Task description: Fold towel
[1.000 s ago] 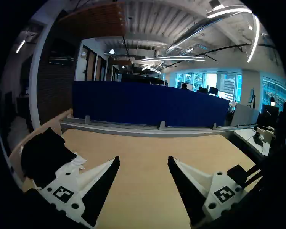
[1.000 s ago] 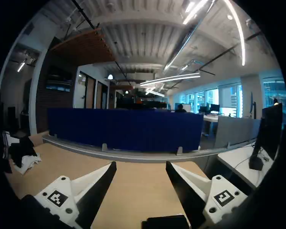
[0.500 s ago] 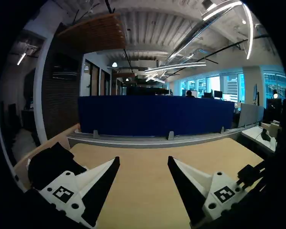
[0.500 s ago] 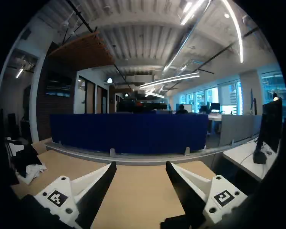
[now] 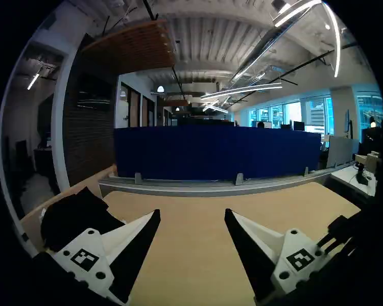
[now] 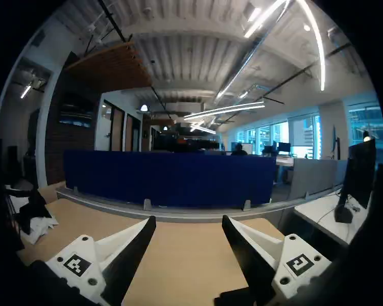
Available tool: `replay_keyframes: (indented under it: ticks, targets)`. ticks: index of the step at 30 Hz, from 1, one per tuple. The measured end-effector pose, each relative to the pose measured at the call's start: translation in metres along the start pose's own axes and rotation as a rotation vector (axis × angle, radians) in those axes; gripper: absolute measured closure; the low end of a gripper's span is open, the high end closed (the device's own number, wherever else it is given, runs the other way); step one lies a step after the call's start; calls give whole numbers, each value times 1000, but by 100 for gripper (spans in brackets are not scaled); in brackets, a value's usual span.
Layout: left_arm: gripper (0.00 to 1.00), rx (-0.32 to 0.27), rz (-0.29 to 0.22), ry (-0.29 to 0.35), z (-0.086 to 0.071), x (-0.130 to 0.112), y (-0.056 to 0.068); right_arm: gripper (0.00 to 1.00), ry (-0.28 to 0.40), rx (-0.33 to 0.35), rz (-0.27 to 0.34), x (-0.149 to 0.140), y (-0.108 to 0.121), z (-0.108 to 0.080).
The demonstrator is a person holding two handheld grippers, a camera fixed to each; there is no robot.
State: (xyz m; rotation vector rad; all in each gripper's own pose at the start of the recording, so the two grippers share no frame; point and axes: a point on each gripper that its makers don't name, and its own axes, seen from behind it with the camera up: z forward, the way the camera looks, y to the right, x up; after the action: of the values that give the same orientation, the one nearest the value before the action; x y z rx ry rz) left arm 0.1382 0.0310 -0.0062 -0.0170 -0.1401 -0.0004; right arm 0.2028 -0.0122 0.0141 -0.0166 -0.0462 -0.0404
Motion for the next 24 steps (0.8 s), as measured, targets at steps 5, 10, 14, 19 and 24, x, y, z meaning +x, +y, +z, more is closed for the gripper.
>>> replay_keyframes:
  ticks: [5,10,14,19,24]
  targets:
    - [7,-2,42,11,2,-14,3,0,10,-3,-13,-2,-5,1]
    - [7,7,62,42,3,-23,5,0,12,20,-15,-7,-19,3]
    - [7,11,66,67,3,-33,5,0,4,29,-31,-16,-25,4]
    - [7,20,83,70,5,-55,2,0,4,27,-28,-20,-25,8]
    - [7,12,76,86,7,-71,-3,0,21,17,-18,-21,-24,12]
